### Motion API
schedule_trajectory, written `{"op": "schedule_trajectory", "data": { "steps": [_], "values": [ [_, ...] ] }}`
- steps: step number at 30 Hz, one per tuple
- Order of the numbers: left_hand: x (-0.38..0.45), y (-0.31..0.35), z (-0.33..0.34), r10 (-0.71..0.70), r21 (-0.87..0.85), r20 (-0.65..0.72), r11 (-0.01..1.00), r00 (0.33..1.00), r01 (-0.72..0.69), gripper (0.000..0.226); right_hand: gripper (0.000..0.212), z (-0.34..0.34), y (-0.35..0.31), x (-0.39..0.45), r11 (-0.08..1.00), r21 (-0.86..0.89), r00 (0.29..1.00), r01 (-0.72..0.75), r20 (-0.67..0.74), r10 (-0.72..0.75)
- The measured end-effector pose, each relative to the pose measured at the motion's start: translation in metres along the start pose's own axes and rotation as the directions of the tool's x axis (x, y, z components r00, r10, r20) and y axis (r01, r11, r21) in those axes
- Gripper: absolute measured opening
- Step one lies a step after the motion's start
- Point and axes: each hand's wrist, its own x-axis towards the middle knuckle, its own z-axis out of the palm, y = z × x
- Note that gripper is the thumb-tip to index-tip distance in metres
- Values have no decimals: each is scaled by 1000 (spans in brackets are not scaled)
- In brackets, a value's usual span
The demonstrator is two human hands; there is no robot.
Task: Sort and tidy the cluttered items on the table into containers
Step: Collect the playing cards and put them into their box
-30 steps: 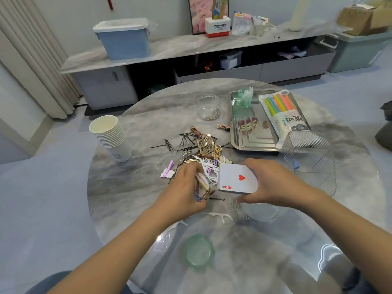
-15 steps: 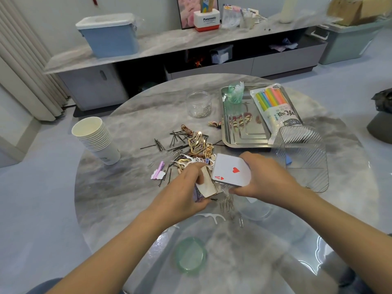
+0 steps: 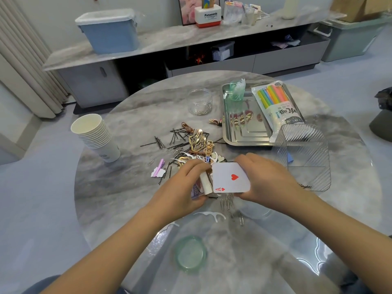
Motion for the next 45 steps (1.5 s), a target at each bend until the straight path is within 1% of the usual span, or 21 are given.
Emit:
{"op": "schedule_trajectory", "data": {
  "steps": [2,5,11,15,22,28,33,36,38,41,43,45],
  "values": [
    [0,1,0,-9,6,-1,1000,1000,9,75,52,-1,-1,0,999,-41,999,28,-34,-30],
    [0,2,-1,-8,8,-5,1000,1000,8,77,53,-1,-1,1,997,-56,996,58,-60,-61],
    [-2,2,3,-35,28,51,999,998,33,77,56,-2,5,2,992,-52,993,119,-19,-120],
    [-1,3,4,15,37,67,999,998,-17,80,55,-2,5,0,987,-47,989,151,14,-150],
    [-2,5,2,51,60,86,997,995,-56,81,51,0,8,-1,991,-79,992,109,69,-103],
    [1,6,1,79,-9,102,997,992,-79,65,52,1,11,2,991,-108,994,84,83,-75],
    [2,11,0,105,17,73,994,992,-106,60,60,0,15,2,982,-152,992,109,78,-98],
    [3,13,-3,134,-3,74,991,988,-134,59,66,-2,16,2,978,-170,992,121,48,-115],
    [2,13,-2,143,7,89,989,986,-144,63,67,-5,16,3,973,-188,991,134,43,-128],
    [0,12,-1,141,52,107,988,984,-147,69,63,-8,16,3,975,-174,989,139,76,-127],
    [-1,12,0,133,54,109,989,985,-139,68,61,-9,15,4,976,-164,987,143,97,-128],
    [-1,11,0,132,42,105,990,986,-137,62,61,-10,15,5,976,-159,985,148,109,-132]
  ]
}}
